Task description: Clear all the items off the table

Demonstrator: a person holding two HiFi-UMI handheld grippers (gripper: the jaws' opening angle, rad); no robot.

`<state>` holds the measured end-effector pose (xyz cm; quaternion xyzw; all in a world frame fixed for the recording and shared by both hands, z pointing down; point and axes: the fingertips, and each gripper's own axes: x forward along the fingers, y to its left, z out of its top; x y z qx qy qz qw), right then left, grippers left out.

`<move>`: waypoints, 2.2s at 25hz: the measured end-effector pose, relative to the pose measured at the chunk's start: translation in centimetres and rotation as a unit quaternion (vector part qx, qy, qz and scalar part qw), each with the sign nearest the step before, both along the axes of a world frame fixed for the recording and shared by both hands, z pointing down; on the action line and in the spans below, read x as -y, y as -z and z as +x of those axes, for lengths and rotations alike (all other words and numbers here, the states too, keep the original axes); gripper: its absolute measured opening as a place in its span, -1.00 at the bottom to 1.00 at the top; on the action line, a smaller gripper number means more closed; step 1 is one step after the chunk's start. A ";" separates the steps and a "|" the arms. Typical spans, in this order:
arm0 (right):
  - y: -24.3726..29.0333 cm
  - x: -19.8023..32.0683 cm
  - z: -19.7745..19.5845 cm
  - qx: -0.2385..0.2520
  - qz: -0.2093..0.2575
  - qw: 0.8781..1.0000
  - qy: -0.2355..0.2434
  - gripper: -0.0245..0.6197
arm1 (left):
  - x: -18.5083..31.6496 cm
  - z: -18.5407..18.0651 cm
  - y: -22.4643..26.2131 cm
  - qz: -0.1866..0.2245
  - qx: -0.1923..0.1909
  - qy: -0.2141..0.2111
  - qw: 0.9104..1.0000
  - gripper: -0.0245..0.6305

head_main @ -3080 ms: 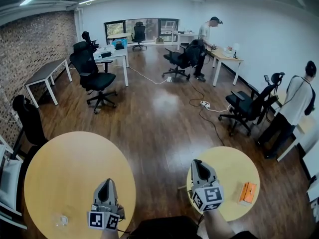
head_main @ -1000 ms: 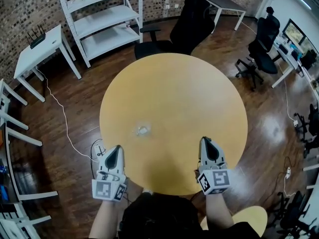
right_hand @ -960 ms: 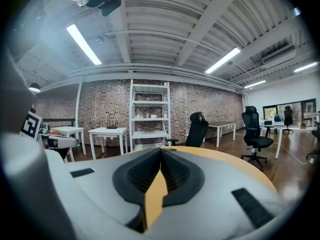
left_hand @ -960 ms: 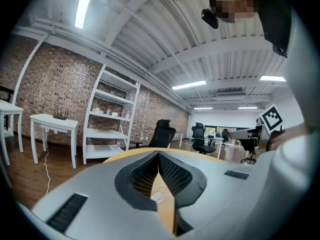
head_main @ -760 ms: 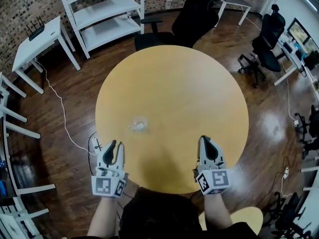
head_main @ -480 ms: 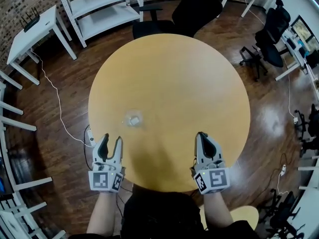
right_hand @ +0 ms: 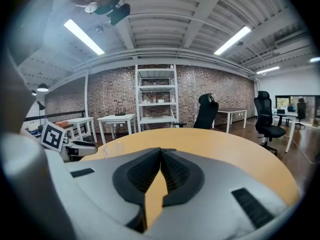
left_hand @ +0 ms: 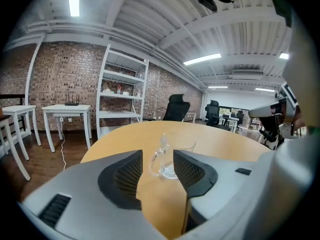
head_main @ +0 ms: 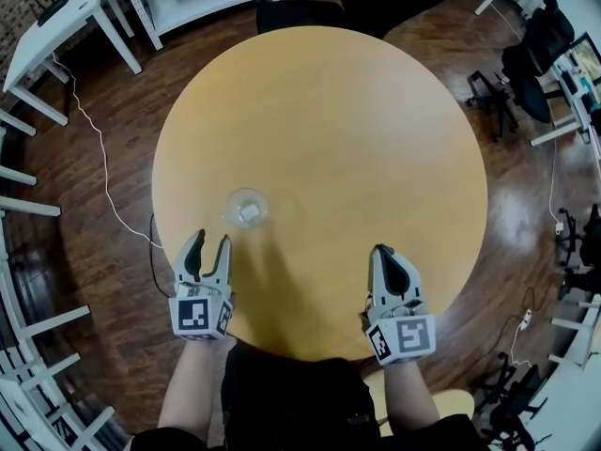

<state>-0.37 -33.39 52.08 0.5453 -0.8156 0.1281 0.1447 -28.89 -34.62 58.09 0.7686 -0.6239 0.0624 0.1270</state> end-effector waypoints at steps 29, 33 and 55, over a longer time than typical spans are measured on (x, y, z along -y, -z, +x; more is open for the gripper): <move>-5.8 -1.1 1.9 -0.007 -0.063 0.996 -0.057 -0.91 | 6.8 -2.3 -3.3 0.039 -0.034 0.024 0.998 -0.79; -4.6 -1.7 2.3 -0.006 -0.048 0.996 -0.079 -0.91 | 6.8 -1.7 -1.0 0.063 -0.052 -0.009 0.997 -0.81; 8.3 -21.9 11.3 -0.008 0.101 0.909 -0.403 -0.91 | 2.4 18.4 13.5 0.129 -0.106 -0.361 0.917 -0.81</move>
